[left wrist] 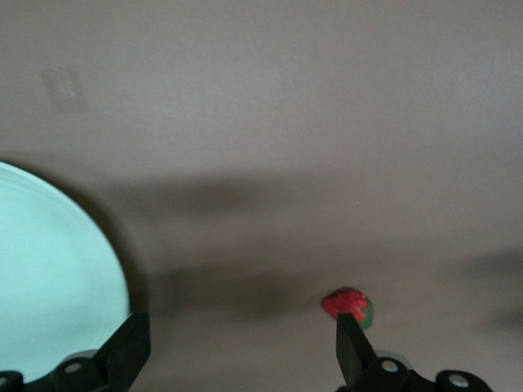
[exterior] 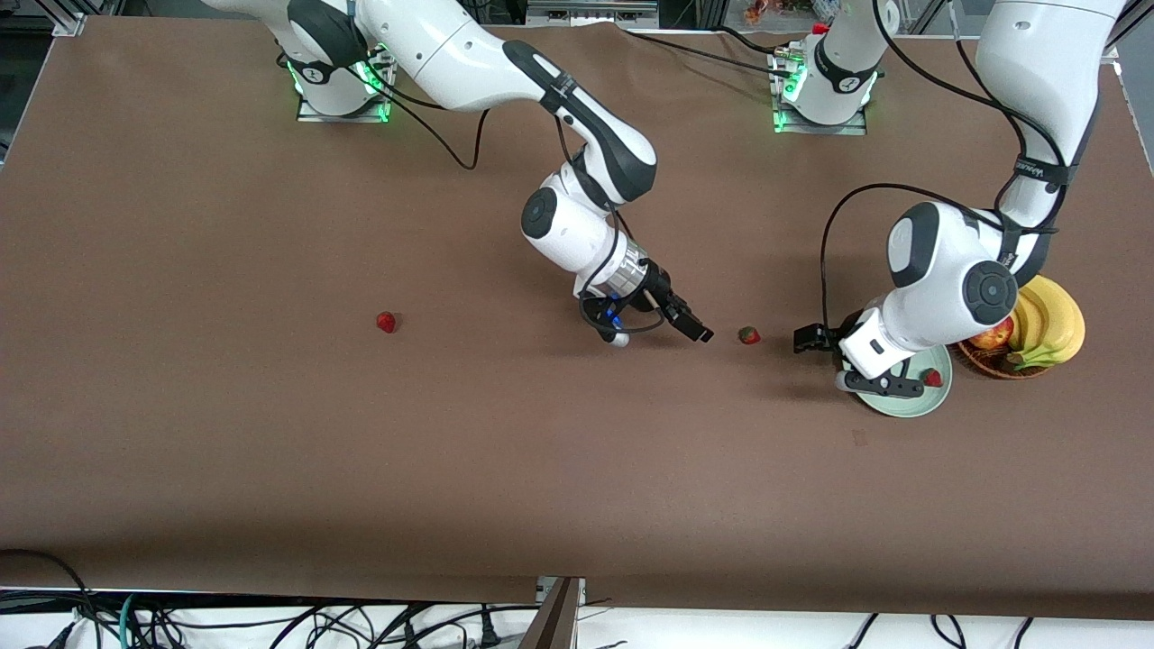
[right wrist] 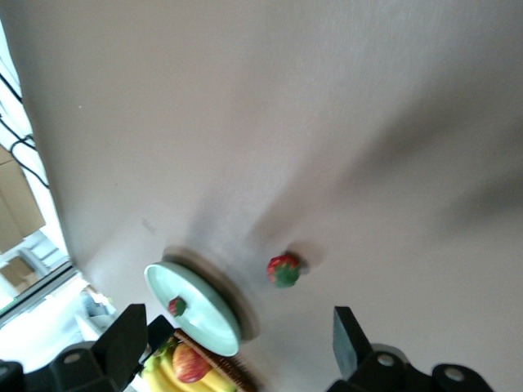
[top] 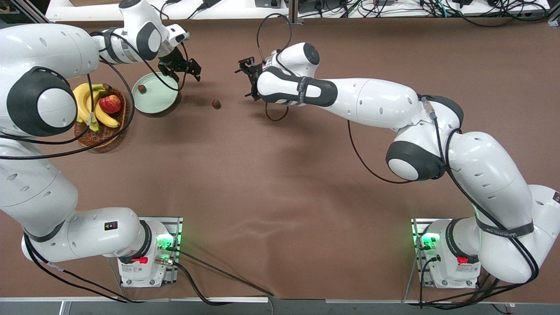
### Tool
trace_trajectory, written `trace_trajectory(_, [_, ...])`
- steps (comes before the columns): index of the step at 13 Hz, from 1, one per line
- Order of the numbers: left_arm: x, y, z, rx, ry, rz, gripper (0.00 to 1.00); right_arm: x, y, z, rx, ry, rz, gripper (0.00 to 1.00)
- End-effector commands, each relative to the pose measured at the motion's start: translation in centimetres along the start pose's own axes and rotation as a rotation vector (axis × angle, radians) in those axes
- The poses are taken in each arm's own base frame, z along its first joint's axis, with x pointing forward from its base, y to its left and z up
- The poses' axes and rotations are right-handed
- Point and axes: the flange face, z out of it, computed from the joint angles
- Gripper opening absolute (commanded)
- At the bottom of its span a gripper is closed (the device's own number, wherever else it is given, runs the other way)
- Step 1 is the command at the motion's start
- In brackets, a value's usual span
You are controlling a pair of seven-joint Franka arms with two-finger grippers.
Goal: Collect all strawberries into plate
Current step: 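Set the second strawberry down mid-table with the right gripper, then grasp the second strawberry with the left gripper while the right gripper reaches the third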
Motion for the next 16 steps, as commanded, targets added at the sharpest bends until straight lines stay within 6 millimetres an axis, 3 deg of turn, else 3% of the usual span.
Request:
trace_trajectory(1, [-0.9,2.0,2.2,0.009,-0.039,-0.025,1.00,1.3,-1.1,-2.7,-0.173,0.021,-0.101,1.00])
trace_trajectory(4, [-2.2,4.0,4.9,0.013,-0.037,-0.086,1.00,4.1,-1.9,-6.7,-0.413,0.030,-0.285,1.00])
trace_trajectory(6, [-2.6,5.6,6.3,0.008,-0.033,-0.114,1.00,7.4,-1.2,-9.3,-0.552,0.006,-0.371,1.00])
trace_trajectory(8, [-2.7,5.6,7.2,0.017,-0.026,-0.114,1.00,10.8,0.1,-11.8,-0.641,-0.032,-0.477,1.00])
trace_trajectory(11, [-3.3,7.5,8.6,0.088,0.001,-0.145,0.91,18.3,4.9,-16.0,-0.762,-0.072,-0.646,1.00])
trace_trajectory(13, [-3.8,9.7,9.1,0.144,0.026,-0.183,0.91,23.3,8.6,-19.1,-0.806,-0.093,-0.749,1.00])
trace_trajectory(16, [-3.8,10.2,9.7,0.172,0.042,-0.219,0.90,27.6,12.7,-21.2,-0.841,-0.105,-0.821,1.00])
